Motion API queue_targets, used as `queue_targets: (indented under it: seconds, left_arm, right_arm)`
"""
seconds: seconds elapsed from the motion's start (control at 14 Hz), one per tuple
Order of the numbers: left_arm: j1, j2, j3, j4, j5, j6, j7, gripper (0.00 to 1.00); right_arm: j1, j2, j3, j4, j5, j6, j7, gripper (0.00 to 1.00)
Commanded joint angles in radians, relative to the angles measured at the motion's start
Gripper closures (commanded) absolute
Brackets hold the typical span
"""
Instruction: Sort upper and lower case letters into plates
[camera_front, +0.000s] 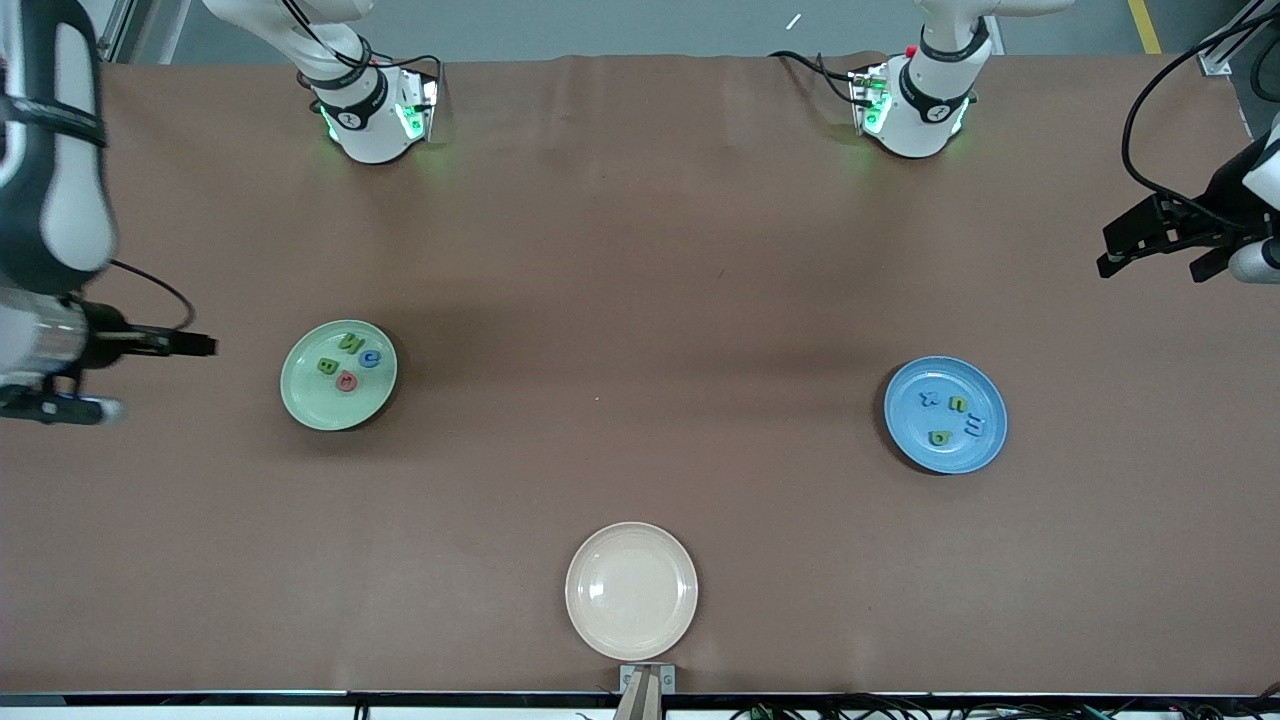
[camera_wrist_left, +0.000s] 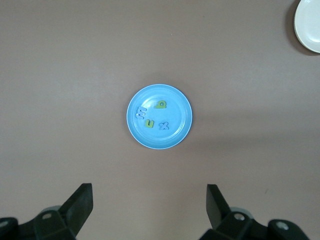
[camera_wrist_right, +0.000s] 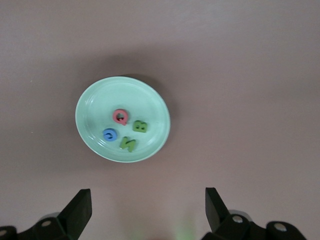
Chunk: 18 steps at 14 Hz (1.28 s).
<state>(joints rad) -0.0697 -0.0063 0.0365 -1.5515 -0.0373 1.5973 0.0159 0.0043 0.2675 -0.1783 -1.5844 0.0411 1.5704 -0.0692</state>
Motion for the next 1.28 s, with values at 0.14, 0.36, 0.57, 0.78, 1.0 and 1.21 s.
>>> queue_targets:
  seconds: [0.14, 0.36, 0.57, 0.78, 1.0, 1.21]
  left_arm:
    - [0.007, -0.011, -0.010, 0.007, 0.014, -0.017, -0.007, 0.00]
    - [0.007, -0.011, -0.010, 0.007, 0.014, -0.017, -0.007, 0.00]
    - [0.007, -0.011, -0.010, 0.007, 0.014, -0.017, -0.007, 0.00]
    - [0.007, -0.011, -0.010, 0.007, 0.014, -0.017, -0.007, 0.00]
    - [0.007, -0.011, -0.010, 0.007, 0.014, -0.017, -0.007, 0.00]
    - [0.008, -0.011, -0.006, 0.027, 0.013, -0.017, -0.007, 0.00]
  right_arm:
    - [-0.009, -0.103, 0.019, 0.033, -0.043, -0.053, 0.002, 0.00]
    - [-0.010, -0.097, 0.025, 0.085, -0.069, -0.099, 0.000, 0.00]
    - [-0.010, -0.094, 0.023, 0.101, -0.061, -0.099, -0.049, 0.00]
    - [-0.012, -0.090, 0.023, 0.139, -0.053, -0.102, -0.046, 0.00]
    - [-0.012, -0.074, 0.025, 0.178, -0.055, -0.092, -0.047, 0.00]
    - [-0.012, -0.074, 0.025, 0.184, -0.052, -0.093, -0.050, 0.00]
